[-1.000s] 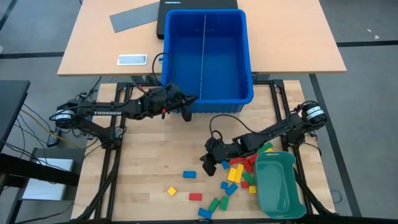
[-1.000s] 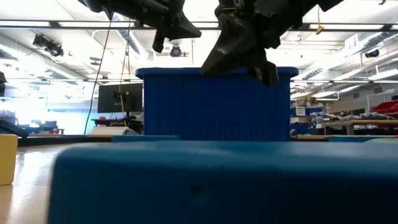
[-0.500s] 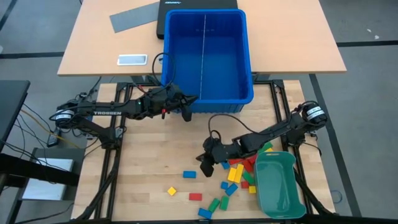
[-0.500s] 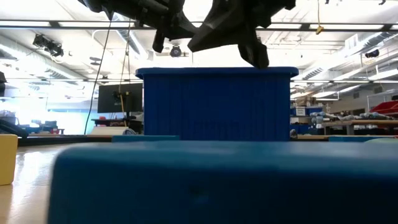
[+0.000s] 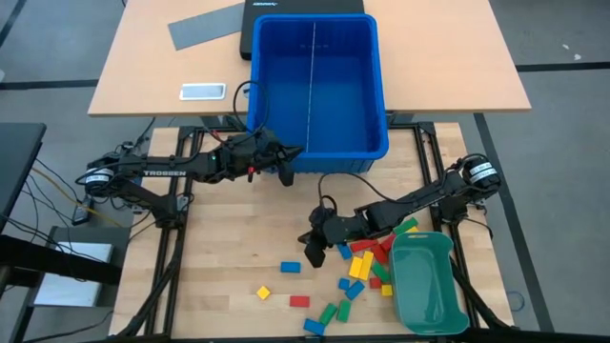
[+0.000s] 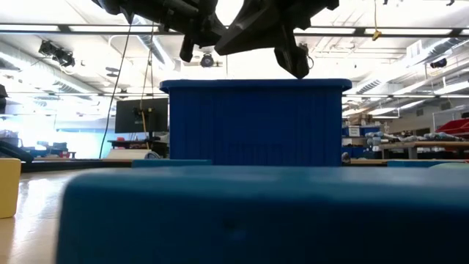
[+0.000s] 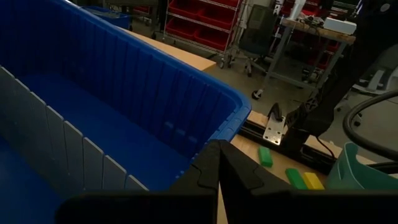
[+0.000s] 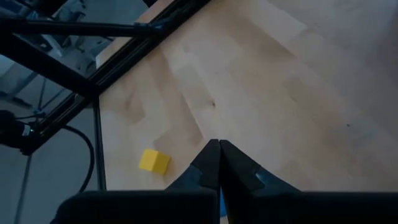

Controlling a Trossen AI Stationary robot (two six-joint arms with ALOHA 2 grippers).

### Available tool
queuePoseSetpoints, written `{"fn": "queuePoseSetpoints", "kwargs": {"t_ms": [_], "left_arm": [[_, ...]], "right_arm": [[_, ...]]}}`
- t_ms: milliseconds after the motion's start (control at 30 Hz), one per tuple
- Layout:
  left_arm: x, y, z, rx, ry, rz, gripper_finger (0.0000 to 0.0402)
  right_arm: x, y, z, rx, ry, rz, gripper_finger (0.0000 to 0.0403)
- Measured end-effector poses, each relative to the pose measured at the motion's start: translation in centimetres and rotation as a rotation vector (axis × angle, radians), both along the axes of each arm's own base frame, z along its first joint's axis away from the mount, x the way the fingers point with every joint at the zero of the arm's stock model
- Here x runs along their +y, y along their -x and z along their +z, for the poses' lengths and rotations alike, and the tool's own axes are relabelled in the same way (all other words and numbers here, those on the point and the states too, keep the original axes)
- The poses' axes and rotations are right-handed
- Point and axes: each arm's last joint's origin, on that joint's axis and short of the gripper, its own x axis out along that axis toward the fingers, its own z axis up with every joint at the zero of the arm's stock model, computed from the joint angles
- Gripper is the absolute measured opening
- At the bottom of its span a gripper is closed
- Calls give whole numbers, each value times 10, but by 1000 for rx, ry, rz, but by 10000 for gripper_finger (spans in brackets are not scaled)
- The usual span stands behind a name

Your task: Sort Items/Unsort Items

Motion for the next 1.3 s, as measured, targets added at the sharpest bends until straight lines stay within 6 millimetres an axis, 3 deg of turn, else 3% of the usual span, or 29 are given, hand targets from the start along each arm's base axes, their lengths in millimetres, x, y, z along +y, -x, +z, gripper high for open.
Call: {"fn": "queuePoseSetpoints", "kwargs": {"t_ms": [367, 467, 633, 900, 1100, 1300], "left_arm": [[0, 0, 0, 0, 0, 0, 12], [0, 0, 0, 0, 0, 0, 12], [0, 0, 0, 0, 0, 0, 12], [0, 0, 0, 0, 0, 0, 12], [0, 0, 0, 0, 0, 0, 12], [0, 0, 0, 0, 0, 0, 12]], "right_arm": [[-6, -1, -1, 7, 22, -4, 4], [-12, 2, -6, 80, 28, -26, 15], [-28, 18, -25, 351, 20, -115, 64], [-29, 44, -39, 636, -16, -228, 184], [-31, 46, -40, 659, -14, -239, 235], [-30, 44, -39, 634, -42, -256, 235]]}}
